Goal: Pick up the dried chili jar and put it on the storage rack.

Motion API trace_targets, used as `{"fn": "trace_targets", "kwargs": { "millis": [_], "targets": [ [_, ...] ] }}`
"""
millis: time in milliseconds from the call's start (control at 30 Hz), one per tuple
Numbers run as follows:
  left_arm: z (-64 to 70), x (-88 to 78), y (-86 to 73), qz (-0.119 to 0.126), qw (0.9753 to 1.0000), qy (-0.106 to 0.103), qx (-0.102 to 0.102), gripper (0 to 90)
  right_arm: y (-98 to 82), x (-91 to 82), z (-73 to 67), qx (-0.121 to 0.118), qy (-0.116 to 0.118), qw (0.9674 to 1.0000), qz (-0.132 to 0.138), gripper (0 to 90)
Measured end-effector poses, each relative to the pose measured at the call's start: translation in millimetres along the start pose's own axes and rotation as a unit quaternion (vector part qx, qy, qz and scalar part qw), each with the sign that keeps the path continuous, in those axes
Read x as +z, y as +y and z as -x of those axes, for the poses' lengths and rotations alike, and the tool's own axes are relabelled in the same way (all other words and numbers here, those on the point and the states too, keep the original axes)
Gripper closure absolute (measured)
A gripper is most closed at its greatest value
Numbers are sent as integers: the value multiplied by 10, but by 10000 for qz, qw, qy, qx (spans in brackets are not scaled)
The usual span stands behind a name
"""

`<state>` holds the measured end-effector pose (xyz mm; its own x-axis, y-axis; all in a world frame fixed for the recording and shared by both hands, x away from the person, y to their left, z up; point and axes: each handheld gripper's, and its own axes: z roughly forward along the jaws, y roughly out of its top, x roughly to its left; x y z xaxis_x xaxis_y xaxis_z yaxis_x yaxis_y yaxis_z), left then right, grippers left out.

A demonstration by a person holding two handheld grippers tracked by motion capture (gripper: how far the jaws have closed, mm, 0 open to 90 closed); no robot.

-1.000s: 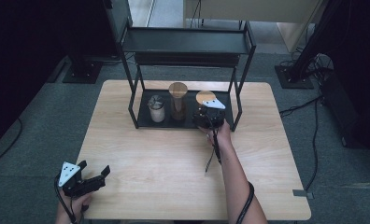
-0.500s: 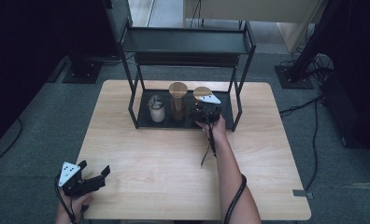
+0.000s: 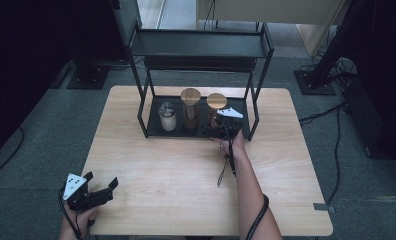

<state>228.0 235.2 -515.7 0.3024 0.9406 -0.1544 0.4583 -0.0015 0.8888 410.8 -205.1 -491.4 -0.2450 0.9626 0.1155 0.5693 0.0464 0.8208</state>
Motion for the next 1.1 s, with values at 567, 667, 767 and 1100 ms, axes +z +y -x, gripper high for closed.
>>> {"fn": "trace_targets", "kwargs": {
  "millis": [567, 667, 767, 1100],
  "targets": [
    [6, 2, 1, -24, 10000, 20, 23, 5, -358, -141, 113, -309, -251, 9992, -74, 0],
    [8, 3, 1, -30, 10000, 29, 28, 5, -419, -152, 144, -423, -368, 9983, -154, 2],
    [8, 3, 1, -29, 10000, 36, 26, 5, -431, -189, 136, -576, -423, 9974, -121, 2],
    [9, 6, 2, -36, 10000, 34, 42, 5, -519, -288, 146, -772, -481, 9957, -147, 2]
  ]
}}
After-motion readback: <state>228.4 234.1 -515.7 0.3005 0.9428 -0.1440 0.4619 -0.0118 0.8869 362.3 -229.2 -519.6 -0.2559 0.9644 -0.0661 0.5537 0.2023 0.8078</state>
